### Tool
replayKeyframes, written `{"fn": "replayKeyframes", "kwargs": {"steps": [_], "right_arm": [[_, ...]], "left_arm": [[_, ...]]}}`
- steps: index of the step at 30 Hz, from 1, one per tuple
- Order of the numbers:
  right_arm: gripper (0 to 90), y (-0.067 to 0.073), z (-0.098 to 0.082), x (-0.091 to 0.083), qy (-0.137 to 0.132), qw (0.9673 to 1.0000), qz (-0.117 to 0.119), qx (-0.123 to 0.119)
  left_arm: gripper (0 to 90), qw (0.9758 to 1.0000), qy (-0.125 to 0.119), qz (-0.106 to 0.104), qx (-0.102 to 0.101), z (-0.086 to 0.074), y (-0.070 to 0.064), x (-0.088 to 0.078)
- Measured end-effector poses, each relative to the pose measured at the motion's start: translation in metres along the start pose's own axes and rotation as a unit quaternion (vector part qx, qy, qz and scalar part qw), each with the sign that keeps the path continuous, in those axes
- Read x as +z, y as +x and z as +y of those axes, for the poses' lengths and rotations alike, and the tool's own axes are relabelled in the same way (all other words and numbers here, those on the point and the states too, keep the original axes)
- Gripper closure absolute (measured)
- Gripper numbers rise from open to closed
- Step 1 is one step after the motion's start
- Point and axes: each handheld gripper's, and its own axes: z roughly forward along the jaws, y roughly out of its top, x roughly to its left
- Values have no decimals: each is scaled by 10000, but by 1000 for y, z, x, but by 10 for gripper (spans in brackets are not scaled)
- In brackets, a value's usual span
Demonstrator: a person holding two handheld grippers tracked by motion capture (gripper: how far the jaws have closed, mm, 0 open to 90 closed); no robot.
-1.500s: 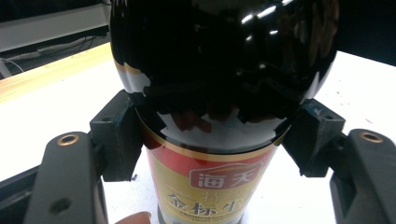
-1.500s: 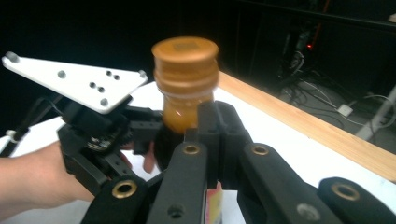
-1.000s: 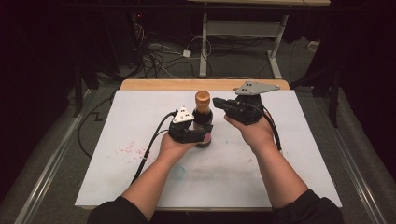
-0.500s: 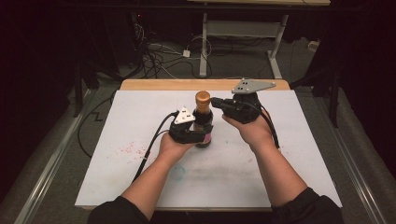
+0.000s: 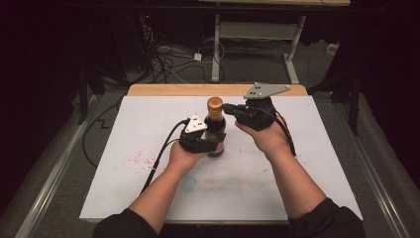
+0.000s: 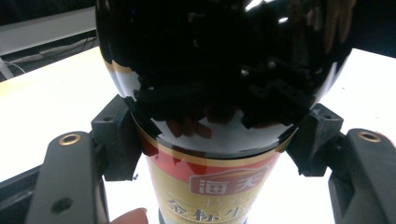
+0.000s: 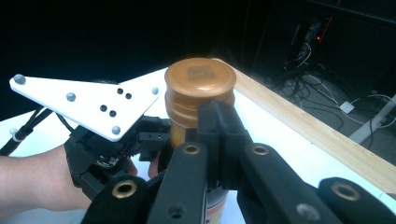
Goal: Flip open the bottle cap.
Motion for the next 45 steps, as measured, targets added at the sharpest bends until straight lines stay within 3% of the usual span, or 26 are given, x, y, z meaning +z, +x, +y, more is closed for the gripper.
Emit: {"fn": "replayKeyframes", "kwargs": {"steps": [4, 5, 6, 7, 12, 13, 14, 15, 17, 18, 19, 20, 21, 23, 24, 25, 43, 44, 45], "right_arm": [[900, 0, 2, 0, 63, 10000, -6, -22], [900, 0, 2, 0, 81, 10000, -5, -11], [900, 0, 3, 0, 98, 9999, -5, -38], [900, -1, 4, 0, 118, 9999, 1, -57], [900, -1, 6, 1, 182, 9998, 22, -74], [900, -2, 6, 1, 193, 9998, 16, -68], [900, -2, 6, 1, 206, 9998, 1, -78], [900, -3, 6, 1, 214, 9997, 10, -79], [900, -4, 6, 1, 213, 9997, 31, -77], [900, -4, 6, 1, 213, 9997, 24, -85], [900, -3, 7, 1, 212, 9997, 25, -81], [900, -3, 7, 1, 206, 9997, 50, -76], [900, -2, 7, 1, 201, 9997, 68, -74], [900, -1, 7, 1, 223, 9996, 40, -146], [900, -1, 7, 1, 225, 9997, 34, -123], [900, -1, 7, 0, 223, 9997, 64, -124], [900, 1, 12, 1, 369, 9991, 40, -197], [900, 2, 14, 1, 341, 9992, -15, -218], [900, 0, 17, -5, -299, 9994, 153, 7]], "left_arm": [[292, 10000, 1, 7, 29, 0, 0, 0], [293, 9984, 343, 64, 437, 0, 5, -5], [294, 9974, 490, -60, 516, 0, 6, -7], [294, 10000, -2, 8, 40, -1, 0, 0], [294, 10000, -13, 9, 33, -1, 0, 0], [294, 9986, 325, -72, 412, -1, 3, -5], [294, 9990, 252, -62, 369, -1, 2, -4], [294, 9981, 386, 23, 479, -1, 4, -7], [294, 9981, 389, 24, 485, -1, 4, -7], [293, 10000, -10, 3, 83, -2, -1, -1], [293, 9978, 385, 72, 529, 0, 6, -7], [293, 10000, 10, 6, 81, -1, 0, -1], [293, 10000, -28, 10, 41, -1, 0, -1], [293, 10000, -33, 7, 41, -1, 0, -1], [293, 9990, 254, 83, 369, -1, 5, -5], [293, 10000, -34, 8, 45, -1, 0, 0], [306, 9999, -115, -32, 24, -2, 2, -1], [305, 9999, -111, -60, 65, -3, 2, 0], [304, 9998, -85, -94, 161, -4, 1, 0]]}}
